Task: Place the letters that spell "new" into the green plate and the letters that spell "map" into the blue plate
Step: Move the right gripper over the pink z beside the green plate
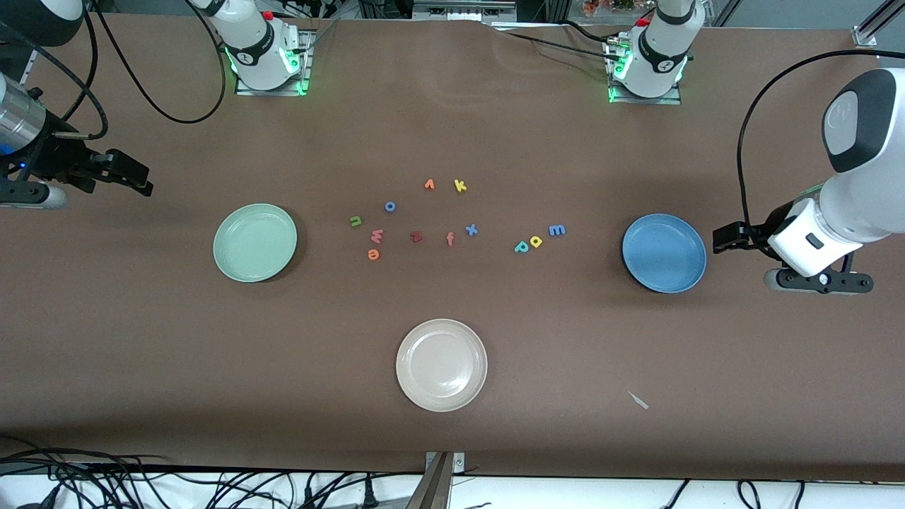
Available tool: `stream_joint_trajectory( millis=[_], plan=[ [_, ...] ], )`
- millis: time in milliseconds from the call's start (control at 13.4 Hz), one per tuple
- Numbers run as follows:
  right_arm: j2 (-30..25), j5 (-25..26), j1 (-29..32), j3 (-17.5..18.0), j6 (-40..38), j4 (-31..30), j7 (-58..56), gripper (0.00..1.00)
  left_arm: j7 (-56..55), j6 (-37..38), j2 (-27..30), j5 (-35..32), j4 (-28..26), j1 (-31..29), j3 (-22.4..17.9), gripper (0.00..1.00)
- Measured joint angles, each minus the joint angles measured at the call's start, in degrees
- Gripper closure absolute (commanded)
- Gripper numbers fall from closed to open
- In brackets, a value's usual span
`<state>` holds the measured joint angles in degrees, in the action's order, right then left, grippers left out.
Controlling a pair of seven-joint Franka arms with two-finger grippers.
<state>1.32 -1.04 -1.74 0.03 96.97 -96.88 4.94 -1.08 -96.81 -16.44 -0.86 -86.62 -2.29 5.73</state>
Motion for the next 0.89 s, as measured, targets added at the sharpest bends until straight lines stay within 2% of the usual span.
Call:
stream_joint_trajectory(
  millis=[298,522,895],
  plan=[
    [2.92,-0.34,-2.94,0.19,-0.59,-1.07,0.43,0.00,0.00,-0.06,-0.02,0.00,-0.01,0.00,0.01,0.00],
    [5.71,-0.46,-7.54,0.39,-0.46,-2.18,3.01,0.00,0.00,-0.08,-0.12,0.00,-0.03,0.01,0.06,0.00],
    [13.04,-0.49,-18.35,0.67,6.72,-2.67,17.28,0.00,-0.67,-0.20,-0.72,0.00,-0.03,0.02,0.13,0.00]
  ],
)
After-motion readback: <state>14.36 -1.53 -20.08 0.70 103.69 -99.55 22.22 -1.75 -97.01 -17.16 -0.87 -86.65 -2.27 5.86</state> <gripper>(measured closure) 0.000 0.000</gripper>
